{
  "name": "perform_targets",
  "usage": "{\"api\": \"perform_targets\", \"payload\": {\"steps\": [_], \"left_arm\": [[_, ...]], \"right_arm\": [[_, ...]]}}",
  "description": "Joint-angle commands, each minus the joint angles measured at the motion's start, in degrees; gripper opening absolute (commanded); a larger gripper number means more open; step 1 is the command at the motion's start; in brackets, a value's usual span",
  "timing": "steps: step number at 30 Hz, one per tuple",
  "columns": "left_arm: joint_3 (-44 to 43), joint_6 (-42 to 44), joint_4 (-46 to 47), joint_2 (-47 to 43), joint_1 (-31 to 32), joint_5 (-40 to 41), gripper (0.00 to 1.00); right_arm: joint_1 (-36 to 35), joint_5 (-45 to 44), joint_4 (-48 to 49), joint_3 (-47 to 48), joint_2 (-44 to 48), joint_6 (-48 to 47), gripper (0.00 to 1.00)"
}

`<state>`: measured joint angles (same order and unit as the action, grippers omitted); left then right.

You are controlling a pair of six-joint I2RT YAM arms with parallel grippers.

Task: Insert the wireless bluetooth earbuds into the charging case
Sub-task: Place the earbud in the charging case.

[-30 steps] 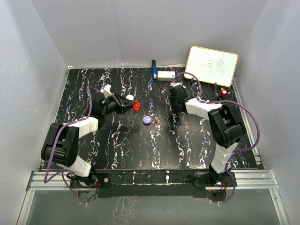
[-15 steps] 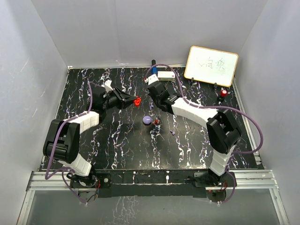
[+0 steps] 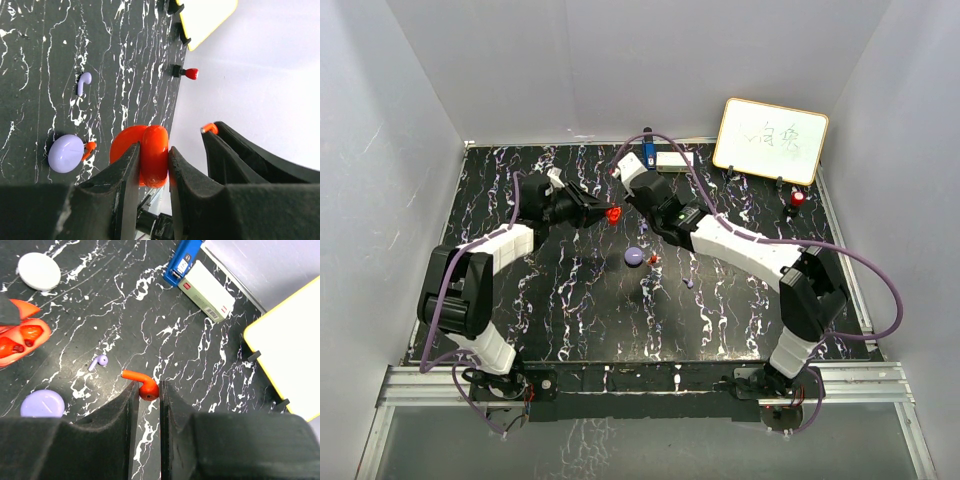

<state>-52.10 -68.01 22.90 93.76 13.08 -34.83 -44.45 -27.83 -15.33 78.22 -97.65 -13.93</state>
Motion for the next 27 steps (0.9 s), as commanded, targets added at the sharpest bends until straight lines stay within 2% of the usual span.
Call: {"api": "perform_targets", "payload": {"steps": [1, 11, 27], "left_arm": [[-3.4, -0.3, -5.4, 0.1, 0.0, -0.6, 0.0], [-6.4, -0.7, -8.6, 1.4, 0.8, -0.3, 0.0], [-7.1, -2.5, -8.7, 1.9, 1.2, -0.3, 0.0]], "right_arm": [[-1.1, 1.1, 6.3, 0.3, 3.4, -6.1, 0.0], [-2.2, 7.5, 13.1, -2.6, 4.8, -16.3, 0.0], [-5.5, 8.5, 14.6, -2.0, 0.9, -22.3, 0.0]]}}
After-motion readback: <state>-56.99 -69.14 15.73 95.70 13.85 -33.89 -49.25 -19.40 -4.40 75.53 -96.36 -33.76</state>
